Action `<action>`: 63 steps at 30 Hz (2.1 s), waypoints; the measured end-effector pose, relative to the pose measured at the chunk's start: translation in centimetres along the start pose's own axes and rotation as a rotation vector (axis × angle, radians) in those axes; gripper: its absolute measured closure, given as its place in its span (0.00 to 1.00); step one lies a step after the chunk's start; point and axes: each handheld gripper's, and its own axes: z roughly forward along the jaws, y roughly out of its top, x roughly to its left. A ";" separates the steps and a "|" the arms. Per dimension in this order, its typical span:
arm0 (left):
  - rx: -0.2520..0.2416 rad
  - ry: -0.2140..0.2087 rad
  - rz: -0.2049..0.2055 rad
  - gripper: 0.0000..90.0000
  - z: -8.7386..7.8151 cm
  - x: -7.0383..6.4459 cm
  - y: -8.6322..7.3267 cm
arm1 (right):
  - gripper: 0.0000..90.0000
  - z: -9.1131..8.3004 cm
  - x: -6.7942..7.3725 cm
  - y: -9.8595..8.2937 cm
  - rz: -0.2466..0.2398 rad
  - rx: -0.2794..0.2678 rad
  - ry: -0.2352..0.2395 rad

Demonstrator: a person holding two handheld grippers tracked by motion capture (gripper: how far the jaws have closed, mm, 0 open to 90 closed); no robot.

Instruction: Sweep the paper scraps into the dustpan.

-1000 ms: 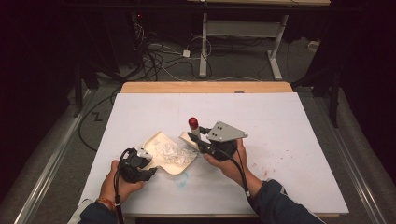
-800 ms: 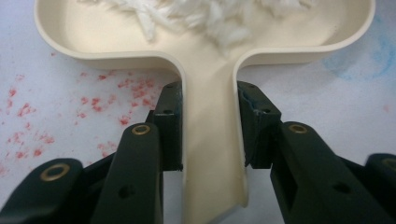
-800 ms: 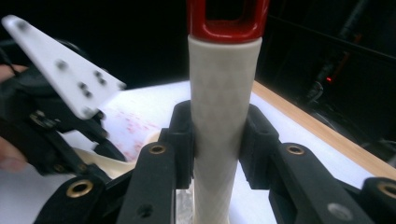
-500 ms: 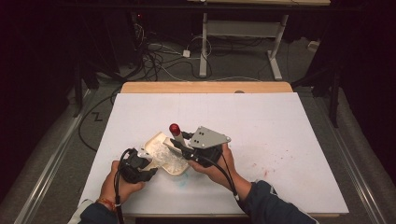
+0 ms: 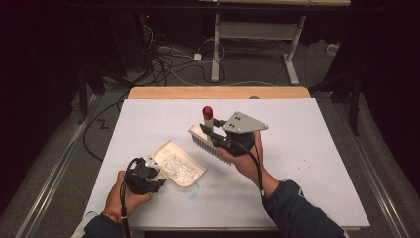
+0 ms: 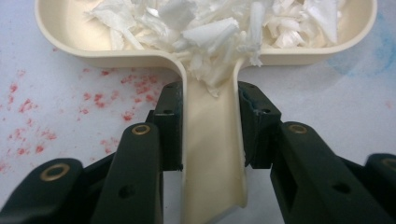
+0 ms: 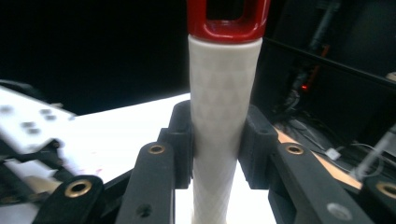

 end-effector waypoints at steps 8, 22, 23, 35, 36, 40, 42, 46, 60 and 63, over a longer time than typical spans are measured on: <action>-0.001 -0.004 0.007 0.70 -0.1 0.2 -0.1 | 0.78 2.7 -3.8 -1.2 -0.036 0.071 -0.114; 0.011 -0.002 0.025 0.70 -0.2 0.2 -0.3 | 0.78 3.2 -2.7 -3.1 -0.055 0.135 -0.126; 0.013 0.005 0.028 0.70 -0.2 0.1 -0.3 | 0.78 2.9 -1.9 -3.2 -0.075 0.147 -0.125; 0.027 0.009 0.058 0.70 -0.4 -0.7 -0.1 | 0.78 -0.4 3.4 -2.3 -0.093 0.165 0.065; 0.027 0.009 0.061 0.70 -0.4 -0.8 -0.1 | 0.78 -0.3 3.7 -2.2 -0.083 0.162 0.085; 0.022 0.009 0.061 0.70 -0.5 -0.9 -0.1 | 0.78 -0.1 4.6 -1.8 -0.067 0.144 0.132; 0.024 0.006 0.060 0.70 -0.5 -0.8 -0.2 | 0.78 -0.3 4.6 -1.4 -0.045 0.120 0.161; 0.022 0.006 0.059 0.70 -0.5 -0.8 -0.2 | 0.78 -1.1 4.5 -0.7 -0.038 0.085 0.170; 0.031 0.003 0.042 0.70 -0.4 -0.4 -0.7 | 0.78 -2.6 2.2 -0.5 0.020 0.035 0.134; 0.031 0.005 0.039 0.70 -0.6 -0.2 -0.9 | 0.78 -2.7 1.3 -0.7 0.038 0.034 0.100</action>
